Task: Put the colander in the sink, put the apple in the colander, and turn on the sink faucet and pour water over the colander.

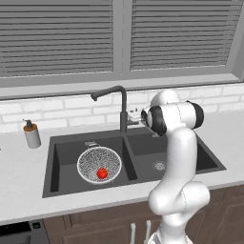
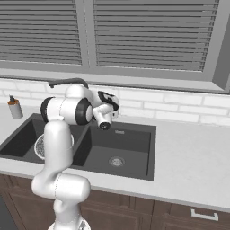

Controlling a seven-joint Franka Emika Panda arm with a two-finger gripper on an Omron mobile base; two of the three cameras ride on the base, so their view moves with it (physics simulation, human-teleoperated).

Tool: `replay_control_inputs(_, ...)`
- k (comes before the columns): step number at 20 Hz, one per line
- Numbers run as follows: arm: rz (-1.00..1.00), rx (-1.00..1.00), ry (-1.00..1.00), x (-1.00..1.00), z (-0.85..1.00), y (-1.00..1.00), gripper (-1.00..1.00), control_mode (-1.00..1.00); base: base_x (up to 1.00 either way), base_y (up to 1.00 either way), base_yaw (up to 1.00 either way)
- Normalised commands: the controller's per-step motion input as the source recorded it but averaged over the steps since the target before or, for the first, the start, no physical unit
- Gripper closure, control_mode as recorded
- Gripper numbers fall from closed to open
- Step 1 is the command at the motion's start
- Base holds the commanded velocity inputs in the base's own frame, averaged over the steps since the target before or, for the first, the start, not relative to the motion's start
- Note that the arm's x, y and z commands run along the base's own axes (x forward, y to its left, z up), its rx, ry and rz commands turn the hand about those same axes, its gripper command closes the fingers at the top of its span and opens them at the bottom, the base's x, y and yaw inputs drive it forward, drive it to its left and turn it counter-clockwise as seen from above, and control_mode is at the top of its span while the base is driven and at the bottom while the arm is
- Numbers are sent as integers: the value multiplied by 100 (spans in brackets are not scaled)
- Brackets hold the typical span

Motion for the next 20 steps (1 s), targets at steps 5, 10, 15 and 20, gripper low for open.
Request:
replay_control_inputs(5, -3, 1, 7, 28, 8, 4, -100, -100, 0, 0, 0)
replay_control_inputs(10, -6, 0, 8, 25, 0, 0, -100, -100, 0, 0, 0)
replay_control_inputs(15, -17, 0, 2, 29, 0, 7, -100, -100, 0, 0, 0)
replay_control_inputs(20, -20, 0, 0, 25, 0, 4, -100, -100, 0, 0, 0)
